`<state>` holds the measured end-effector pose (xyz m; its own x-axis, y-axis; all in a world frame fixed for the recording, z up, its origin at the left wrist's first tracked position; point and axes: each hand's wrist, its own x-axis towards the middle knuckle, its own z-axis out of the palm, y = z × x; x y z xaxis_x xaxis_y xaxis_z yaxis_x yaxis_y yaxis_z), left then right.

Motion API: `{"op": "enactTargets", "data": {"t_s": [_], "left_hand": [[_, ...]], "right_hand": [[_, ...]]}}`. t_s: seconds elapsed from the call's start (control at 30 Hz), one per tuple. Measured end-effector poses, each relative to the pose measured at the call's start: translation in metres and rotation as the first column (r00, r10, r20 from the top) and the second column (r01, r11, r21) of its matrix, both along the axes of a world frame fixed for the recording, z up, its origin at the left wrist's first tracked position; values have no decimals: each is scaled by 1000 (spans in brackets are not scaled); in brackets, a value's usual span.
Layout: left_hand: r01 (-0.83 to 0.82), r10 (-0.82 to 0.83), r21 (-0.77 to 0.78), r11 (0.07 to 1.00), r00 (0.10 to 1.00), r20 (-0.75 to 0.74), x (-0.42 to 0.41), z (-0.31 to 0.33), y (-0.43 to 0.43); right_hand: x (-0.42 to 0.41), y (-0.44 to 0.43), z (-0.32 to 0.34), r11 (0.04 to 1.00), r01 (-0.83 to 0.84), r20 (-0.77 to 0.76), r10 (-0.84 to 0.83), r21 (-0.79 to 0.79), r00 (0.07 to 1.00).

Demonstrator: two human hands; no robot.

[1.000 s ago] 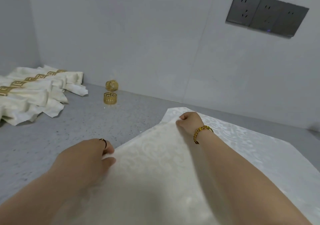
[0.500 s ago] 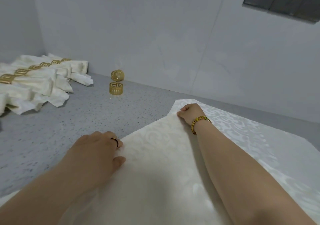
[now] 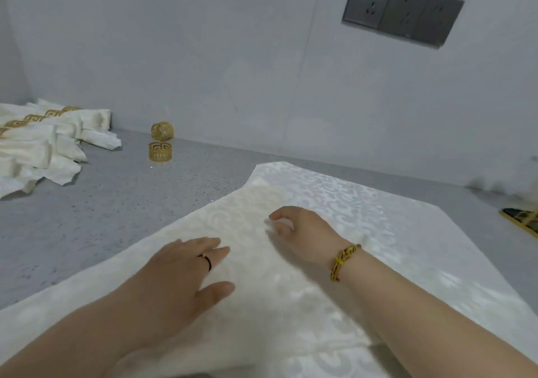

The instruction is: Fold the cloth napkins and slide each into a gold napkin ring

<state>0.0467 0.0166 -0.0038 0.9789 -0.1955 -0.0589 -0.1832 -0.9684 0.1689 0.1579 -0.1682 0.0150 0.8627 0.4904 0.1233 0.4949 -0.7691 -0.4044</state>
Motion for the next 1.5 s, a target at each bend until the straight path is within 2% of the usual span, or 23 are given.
{"op": "enactTargets", "data": {"t_s": [0.03, 0.1, 0.17, 0.27, 0.4, 0.5, 0.57, 0.63, 0.67, 0.73, 0.8, 0.83, 0.93, 1.0, 1.03, 1.13, 1.27, 1.3, 1.33, 1.4, 1.5], "left_hand": [[41, -41, -6, 999, 999, -13, -4, -4, -8], [107, -109, -32, 994, 993, -45, -13, -9, -23], [148, -149, -17, 989, 987, -67, -23, -11, -34], [164, -163, 19, 986, 985, -63, -32, -12, -38], [166, -165, 45, 985, 986, -29, -38, -12, -38], [152, -152, 54, 987, 988, 2, -39, -13, -40], [149, -155, 62, 987, 983, 99, -39, -15, -38], [187, -214, 124, 975, 937, 276, -42, -10, -37], [204, -252, 166, 965, 898, 361, -44, -6, -37], [259, -313, 176, 950, 801, 510, -47, -6, -38], [340, -403, 221, 914, 706, 582, -47, -13, -40], [353, -431, 251, 901, 668, 606, -46, -15, -43], [330, -463, 325, 886, 599, 654, -41, -20, -44], [326, -459, 324, 888, 596, 659, -40, -20, -42], [326, -453, 315, 891, 599, 661, -41, -20, -39], [319, -409, 257, 912, 687, 600, -47, -20, -26], [288, -344, 188, 939, 819, 459, -58, 1, -34], [285, -315, 136, 949, 832, 456, -54, 4, -36], [248, -245, 44, 968, 887, 392, -48, 7, -37], [141, -120, -48, 989, 943, 310, -24, 11, -41], [37, -15, -93, 995, 973, 231, 9, 9, -44]], "right_hand": [[-21, -6, -3, 997, -81, 10, 81, -3, 997], [-59, -21, -11, 967, -231, 35, 236, -105, 971], [-82, -36, -19, 937, -287, 11, 295, -202, 955], [-80, -56, -25, 952, -200, 20, 210, -232, 977], [-61, -90, -25, 983, -61, 64, 73, -171, 995], [-47, -137, -26, 984, 137, 71, -130, -114, 989], [-42, -167, -23, 961, 267, 110, -259, -71, 960], [-47, -184, -21, 941, 337, 184, -328, -21, 927], [-53, -186, -20, 947, 321, 237, -319, 31, 918], [-72, -179, -15, 986, 156, 340, -168, 63, 925], [-91, -164, -12, 995, -26, 330, 55, -92, 942], [-95, -160, -15, 977, -100, 387, 168, -190, 907], [-98, -149, -22, 932, -139, 497, 299, -333, 814], [-98, -145, -23, 923, -75, 498, 271, -378, 824], [-99, -145, -24, 914, -50, 489, 260, -402, 833], [-110, -140, -19, 906, -69, 442, 270, -418, 855], [-120, -127, 7, 862, -184, 237, 326, -472, 915], [-117, -126, 12, 867, -217, 168, 320, -448, 932], [-111, -124, 16, 885, -224, 93, 284, -409, 954], [-94, -118, 23, 944, -156, 10, 166, -291, 986], [-56, -101, 26, 994, -34, -90, 25, -104, 996]]}}
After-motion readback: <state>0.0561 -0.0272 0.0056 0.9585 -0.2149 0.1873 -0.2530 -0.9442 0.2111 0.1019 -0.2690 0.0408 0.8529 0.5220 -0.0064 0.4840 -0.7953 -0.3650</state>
